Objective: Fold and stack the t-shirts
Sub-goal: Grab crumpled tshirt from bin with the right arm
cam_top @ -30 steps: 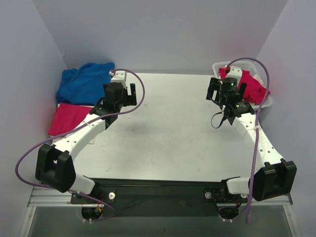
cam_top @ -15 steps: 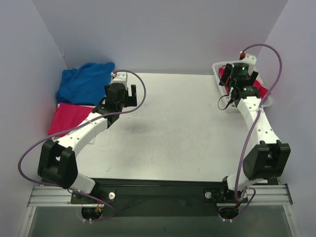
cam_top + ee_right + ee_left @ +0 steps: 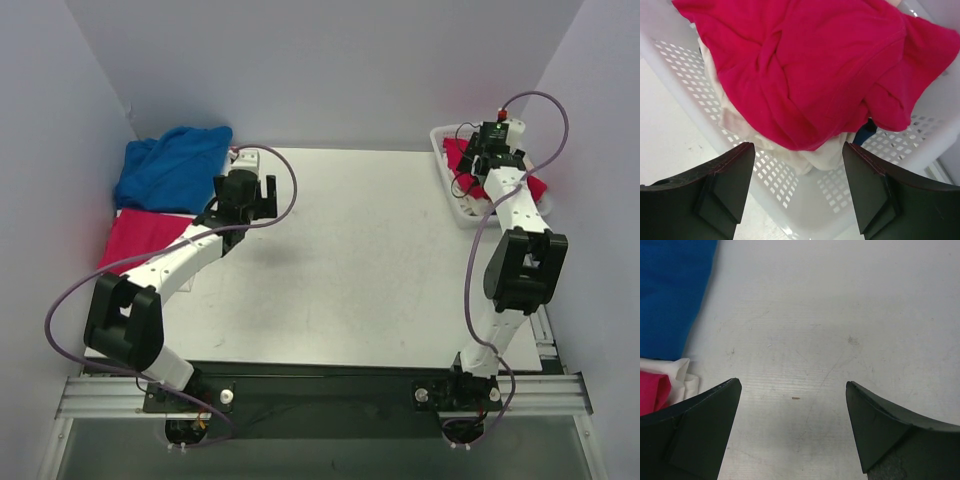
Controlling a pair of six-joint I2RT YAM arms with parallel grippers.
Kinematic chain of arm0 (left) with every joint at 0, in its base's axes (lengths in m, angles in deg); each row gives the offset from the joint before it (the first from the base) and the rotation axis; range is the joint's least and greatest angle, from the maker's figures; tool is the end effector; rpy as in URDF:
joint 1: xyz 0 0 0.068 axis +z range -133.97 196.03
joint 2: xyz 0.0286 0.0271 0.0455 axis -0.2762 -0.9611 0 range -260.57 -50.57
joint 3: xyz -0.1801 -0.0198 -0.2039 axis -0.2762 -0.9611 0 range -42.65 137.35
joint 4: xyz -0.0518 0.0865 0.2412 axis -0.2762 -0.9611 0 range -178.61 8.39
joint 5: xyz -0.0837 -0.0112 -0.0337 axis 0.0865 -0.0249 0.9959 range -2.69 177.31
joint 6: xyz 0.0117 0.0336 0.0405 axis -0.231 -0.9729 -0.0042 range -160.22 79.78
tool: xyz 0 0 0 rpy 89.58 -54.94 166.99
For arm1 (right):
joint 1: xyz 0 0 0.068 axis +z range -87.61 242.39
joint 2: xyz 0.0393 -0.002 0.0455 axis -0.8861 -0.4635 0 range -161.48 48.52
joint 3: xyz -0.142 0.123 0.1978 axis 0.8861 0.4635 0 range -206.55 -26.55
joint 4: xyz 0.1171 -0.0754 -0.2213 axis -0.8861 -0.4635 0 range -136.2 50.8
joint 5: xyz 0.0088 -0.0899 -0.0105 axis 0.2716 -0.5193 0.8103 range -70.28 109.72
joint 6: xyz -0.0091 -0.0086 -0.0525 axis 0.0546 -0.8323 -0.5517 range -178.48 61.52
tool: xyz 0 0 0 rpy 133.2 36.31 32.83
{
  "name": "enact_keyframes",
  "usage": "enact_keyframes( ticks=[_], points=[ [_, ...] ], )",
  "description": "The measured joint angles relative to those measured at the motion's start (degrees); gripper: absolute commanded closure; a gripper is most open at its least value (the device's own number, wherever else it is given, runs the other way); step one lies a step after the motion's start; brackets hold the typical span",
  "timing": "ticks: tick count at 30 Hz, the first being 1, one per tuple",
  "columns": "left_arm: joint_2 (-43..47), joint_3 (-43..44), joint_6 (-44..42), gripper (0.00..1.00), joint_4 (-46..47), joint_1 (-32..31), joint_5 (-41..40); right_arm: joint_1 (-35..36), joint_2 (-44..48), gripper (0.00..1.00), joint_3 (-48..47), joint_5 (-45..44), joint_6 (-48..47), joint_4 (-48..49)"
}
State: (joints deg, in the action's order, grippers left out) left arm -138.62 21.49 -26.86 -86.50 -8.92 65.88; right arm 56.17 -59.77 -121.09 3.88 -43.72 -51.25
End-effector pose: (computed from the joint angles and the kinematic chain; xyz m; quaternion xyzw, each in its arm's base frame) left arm 0.3257 -0.1371 0.2813 -0.0087 0.8509 -0.0130 0.5250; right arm 0.4489 -0.0587 0.3170 0.2247 0.8117 -0.0772 0.5335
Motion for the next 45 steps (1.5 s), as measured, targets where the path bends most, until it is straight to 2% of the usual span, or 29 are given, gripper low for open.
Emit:
enact_keyframes(
  ticks=[10,13,14,19,33,45],
  points=[
    [-2.4,0.4,4.0,0.03,0.4,5.3,4.1,-2.0,-2.9,0.35,-0.7,4.9,3.8,-1.0],
    [-3.0,0.4,5.2,0.03,0.6,6.8,5.7,-1.9,-2.7,0.39,0.5,5.7,5.2,-1.4],
    [-3.1,0.4,5.6,0.03,0.7,7.1,6.1,-1.9,-2.6,0.44,0.9,5.7,5.6,-1.8],
    [-3.5,0.4,6.5,0.03,1.4,7.3,7.7,-1.9,-2.6,0.49,2.2,5.4,6.3,-4.9],
    [-3.7,0.4,7.2,0.03,1.6,7.8,8.6,-2.0,-5.2,0.49,2.3,2.9,4.4,-7.7],
    [-4.3,0.4,7.2,0.03,1.7,8.4,9.1,-2.1,-10.5,0.49,1.8,-0.7,-5.8,-4.0]
  ],
)
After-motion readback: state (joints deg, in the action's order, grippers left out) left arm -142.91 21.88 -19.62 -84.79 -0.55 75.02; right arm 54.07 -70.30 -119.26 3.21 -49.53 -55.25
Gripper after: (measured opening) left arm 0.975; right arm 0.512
